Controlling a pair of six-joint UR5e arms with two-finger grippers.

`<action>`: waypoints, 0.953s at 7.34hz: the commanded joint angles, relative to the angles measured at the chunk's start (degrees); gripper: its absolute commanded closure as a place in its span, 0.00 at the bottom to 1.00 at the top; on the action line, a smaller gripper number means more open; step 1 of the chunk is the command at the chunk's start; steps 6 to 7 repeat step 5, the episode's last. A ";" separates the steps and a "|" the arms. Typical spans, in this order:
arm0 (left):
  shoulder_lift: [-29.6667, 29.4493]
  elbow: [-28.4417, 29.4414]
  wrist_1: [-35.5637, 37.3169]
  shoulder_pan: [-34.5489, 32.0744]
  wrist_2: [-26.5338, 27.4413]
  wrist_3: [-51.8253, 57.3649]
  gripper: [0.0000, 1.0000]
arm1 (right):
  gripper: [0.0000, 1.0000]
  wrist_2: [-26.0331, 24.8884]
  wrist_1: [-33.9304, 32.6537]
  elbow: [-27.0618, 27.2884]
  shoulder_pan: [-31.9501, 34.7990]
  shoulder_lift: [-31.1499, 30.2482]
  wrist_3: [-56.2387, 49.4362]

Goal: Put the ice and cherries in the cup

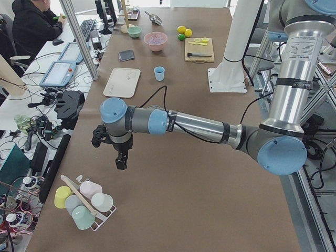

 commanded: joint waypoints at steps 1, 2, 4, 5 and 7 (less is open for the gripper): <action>4.91 5.15 -12.65 1.02 0.39 -0.11 0.02 | 0.01 0.24 -0.73 0.50 0.26 0.75 -0.35; 6.92 4.67 -14.86 0.94 0.22 -0.37 0.02 | 0.01 -0.20 -0.73 -0.54 0.18 1.10 -0.70; 6.51 1.94 -14.01 0.94 0.57 -0.63 0.02 | 0.01 0.50 -0.81 -0.37 0.18 1.10 -0.70; 6.59 1.68 -14.01 1.02 1.09 -0.55 0.02 | 0.01 0.33 -0.90 -0.63 0.18 1.10 -0.70; 6.59 1.68 -14.01 1.02 1.09 -0.55 0.02 | 0.01 0.33 -0.90 -0.63 0.18 1.10 -0.70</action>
